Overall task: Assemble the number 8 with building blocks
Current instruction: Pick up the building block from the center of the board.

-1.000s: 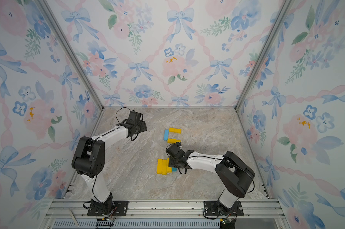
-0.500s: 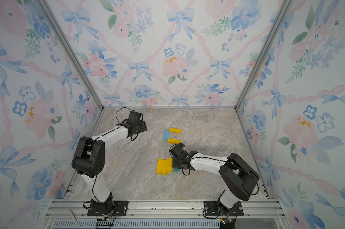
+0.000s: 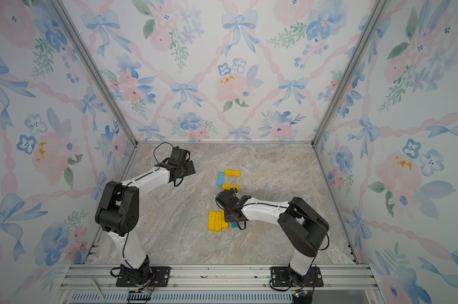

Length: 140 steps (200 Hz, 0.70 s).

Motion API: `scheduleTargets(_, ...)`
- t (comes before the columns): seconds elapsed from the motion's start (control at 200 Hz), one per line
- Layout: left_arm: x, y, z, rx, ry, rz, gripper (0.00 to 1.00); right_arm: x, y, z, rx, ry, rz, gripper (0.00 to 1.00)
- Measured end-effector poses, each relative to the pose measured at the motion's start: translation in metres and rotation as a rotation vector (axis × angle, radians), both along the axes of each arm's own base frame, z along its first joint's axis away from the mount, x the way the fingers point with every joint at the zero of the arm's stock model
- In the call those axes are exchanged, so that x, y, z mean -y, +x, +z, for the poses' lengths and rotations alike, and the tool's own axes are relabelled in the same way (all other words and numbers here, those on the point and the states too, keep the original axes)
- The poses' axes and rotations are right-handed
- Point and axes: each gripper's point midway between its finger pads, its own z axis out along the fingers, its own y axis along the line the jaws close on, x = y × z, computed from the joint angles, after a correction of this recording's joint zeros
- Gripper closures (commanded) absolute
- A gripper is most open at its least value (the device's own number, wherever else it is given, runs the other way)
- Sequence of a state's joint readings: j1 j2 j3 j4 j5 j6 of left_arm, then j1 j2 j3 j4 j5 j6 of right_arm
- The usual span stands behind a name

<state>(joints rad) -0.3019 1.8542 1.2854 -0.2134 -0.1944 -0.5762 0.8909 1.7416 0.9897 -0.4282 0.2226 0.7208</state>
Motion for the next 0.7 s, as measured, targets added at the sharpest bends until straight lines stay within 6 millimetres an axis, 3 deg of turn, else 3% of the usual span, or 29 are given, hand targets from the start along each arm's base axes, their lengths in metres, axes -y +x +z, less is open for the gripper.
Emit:
scheduleTargets(0.175, -0.001, 0.000, 0.000, 0.002, 0.003, 0.002, 0.29, 0.004, 0.000, 0.000, 0.006, -0.020, -0.005, 0.63)
scheduleTargets(0.265, -0.001, 0.001, 0.001, 0.004, 0.003, 0.003, 0.30, 0.005, 0.000, 0.000, 0.006, -0.022, -0.012, 0.77)
scheduleTargets(0.555, -0.001, 0.001, 0.001, 0.004, 0.004, 0.004, 0.30, 0.011, 0.002, 0.001, 0.002, -0.021, -0.033, 0.76)
scheduleTargets(0.7, -0.001, 0.001, 0.001, 0.004, 0.005, 0.004, 0.30, 0.043, 0.004, 0.002, -0.025, -0.055, -0.083, 0.76)
